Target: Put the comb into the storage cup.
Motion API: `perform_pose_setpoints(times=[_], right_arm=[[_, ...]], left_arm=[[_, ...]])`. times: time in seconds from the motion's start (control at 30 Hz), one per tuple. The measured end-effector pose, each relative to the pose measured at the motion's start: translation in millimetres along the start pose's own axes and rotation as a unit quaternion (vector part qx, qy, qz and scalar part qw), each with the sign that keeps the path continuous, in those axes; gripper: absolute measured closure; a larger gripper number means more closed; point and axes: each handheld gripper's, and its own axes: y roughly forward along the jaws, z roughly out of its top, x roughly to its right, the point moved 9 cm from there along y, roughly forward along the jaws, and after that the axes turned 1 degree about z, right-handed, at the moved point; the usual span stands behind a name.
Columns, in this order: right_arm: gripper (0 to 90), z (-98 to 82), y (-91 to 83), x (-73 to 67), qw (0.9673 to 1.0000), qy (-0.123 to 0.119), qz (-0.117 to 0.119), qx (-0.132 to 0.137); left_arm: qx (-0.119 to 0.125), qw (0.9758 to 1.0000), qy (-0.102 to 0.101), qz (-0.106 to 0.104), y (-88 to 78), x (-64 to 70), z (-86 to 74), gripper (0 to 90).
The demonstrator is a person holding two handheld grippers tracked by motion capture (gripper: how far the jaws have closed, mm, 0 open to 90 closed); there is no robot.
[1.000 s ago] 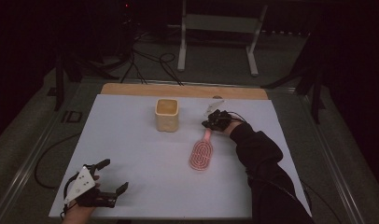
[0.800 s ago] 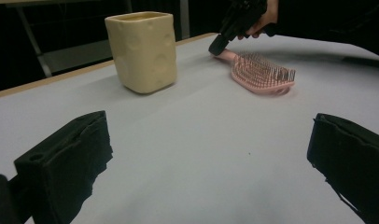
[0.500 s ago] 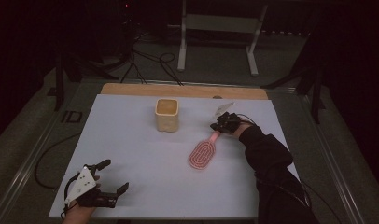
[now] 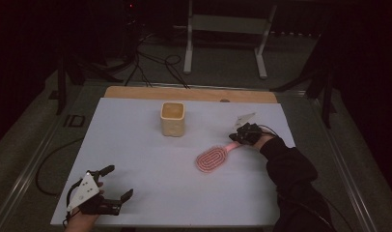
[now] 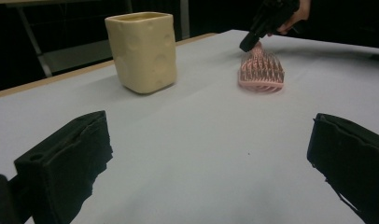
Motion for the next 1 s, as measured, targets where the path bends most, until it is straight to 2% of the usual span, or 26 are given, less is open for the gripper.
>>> perform_pose_setpoints(times=[0.27,0.47,1.0], right_arm=[[90.0,-20.7,-10.4,-6.5,0.9998,0.003,0.006,-0.017],[90.0,-35.7,-22.1,-14.9,0.9998,0.008,0.006,-0.016],[90.0,-65.8,-48.5,-45.7,0.9995,0.021,0.016,-0.017]], left_arm=[[0.001,1.0,0.0,0.0,-0.1,-0.2,0.5,0.0],[0.001,1.0,-0.001,0.0,-0.3,-0.4,0.6,0.0],[0.001,1.0,0.002,0.0,0.3,0.0,1.0,0.0]])
